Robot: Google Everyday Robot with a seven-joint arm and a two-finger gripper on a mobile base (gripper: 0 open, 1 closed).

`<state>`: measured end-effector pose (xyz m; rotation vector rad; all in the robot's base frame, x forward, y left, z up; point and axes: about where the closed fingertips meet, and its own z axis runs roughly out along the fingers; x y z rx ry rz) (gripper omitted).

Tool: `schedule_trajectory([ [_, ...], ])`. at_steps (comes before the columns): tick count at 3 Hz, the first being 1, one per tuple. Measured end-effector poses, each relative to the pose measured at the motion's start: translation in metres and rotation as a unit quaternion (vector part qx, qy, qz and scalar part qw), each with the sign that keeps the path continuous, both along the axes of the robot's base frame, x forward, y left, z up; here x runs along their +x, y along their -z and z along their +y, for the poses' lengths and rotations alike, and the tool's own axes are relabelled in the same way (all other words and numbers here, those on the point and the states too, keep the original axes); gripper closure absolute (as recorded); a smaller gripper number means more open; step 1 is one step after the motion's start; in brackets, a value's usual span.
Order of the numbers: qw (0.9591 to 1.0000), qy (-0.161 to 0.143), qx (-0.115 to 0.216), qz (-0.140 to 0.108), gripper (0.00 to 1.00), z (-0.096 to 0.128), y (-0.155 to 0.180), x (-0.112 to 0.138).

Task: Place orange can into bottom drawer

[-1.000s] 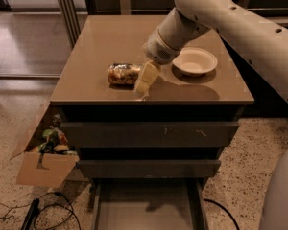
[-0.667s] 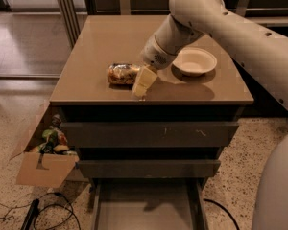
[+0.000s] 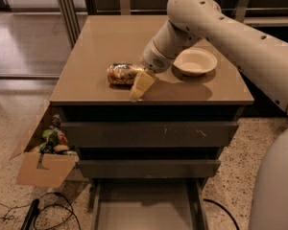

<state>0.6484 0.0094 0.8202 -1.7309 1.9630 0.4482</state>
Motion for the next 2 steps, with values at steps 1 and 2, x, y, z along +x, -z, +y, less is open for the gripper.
schedule_trajectory([
  [1, 1.0000, 0.000, 0.000, 0.000, 0.42, 0.0000, 0.0000, 0.0000],
  [2, 1.0000, 0.000, 0.000, 0.000, 0.65, 0.0001, 0.0001, 0.0000],
])
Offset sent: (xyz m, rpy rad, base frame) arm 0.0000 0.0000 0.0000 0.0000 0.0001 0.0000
